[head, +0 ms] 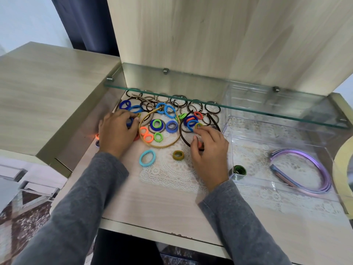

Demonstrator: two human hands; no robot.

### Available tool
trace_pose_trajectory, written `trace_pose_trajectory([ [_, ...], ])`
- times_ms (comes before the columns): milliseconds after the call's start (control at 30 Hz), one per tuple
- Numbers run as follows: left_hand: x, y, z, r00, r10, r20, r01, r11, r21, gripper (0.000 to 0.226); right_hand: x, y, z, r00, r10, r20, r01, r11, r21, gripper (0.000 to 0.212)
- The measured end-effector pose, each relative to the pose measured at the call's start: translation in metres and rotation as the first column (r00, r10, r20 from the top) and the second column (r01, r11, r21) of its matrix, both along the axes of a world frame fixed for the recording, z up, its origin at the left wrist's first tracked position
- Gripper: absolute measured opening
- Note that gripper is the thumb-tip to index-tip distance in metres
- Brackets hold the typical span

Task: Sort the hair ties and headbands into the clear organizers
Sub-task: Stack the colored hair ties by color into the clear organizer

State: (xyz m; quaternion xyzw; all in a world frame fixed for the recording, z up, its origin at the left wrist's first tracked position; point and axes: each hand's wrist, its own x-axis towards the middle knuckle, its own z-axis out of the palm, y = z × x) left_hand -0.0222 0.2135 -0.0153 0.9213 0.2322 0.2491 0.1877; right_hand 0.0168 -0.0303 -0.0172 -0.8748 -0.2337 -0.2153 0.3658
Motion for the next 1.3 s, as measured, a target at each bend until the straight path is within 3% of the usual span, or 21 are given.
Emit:
trace_pose_trajectory([
  [167, 0.001, 0.008, -0.005, 0.996, -0.007, 0.090, 0.013, 0.998, -0.067, 0.017, 0.001, -0.002, -0.001, 0.997, 0.081, 0.010, -0.082, 0.990, 0.118, 0.019],
  [467, -0.001, 0.005, -0.006, 0.992, 0.020, 0.127, -0.015, 0.999, -0.043, 0.018, 0.000, -0.005, -0.001, 0.989, 0.124, 0.079, -0.130, 0.988, 0.079, 0.020],
  [633, -0.011, -0.005, 0.000, 0.966, 0.029, 0.256, -0.053, 0.995, 0.085, 0.021, -0.002, -0.005, -0.003, 0.985, 0.155, 0.072, -0.161, 0.984, 0.082, 0.033],
  [867, -0.019, -0.016, 0.005, 0.945, -0.031, 0.327, -0.039, 0.978, 0.205, 0.015, -0.004, -0.006, -0.003, 0.973, 0.203, 0.110, -0.205, 0.979, 0.004, 0.029],
  [1000, -0.029, -0.028, 0.003, 0.936, -0.141, 0.324, 0.050, 0.960, 0.274, 0.013, -0.004, -0.007, -0.001, 0.966, 0.228, 0.118, -0.232, 0.973, 0.017, 0.026],
  [1300, -0.047, -0.062, 0.000, 0.833, -0.438, 0.338, 0.371, 0.895, 0.246, 0.011, -0.007, -0.008, 0.000, 0.965, 0.239, 0.105, -0.245, 0.968, 0.057, 0.018],
])
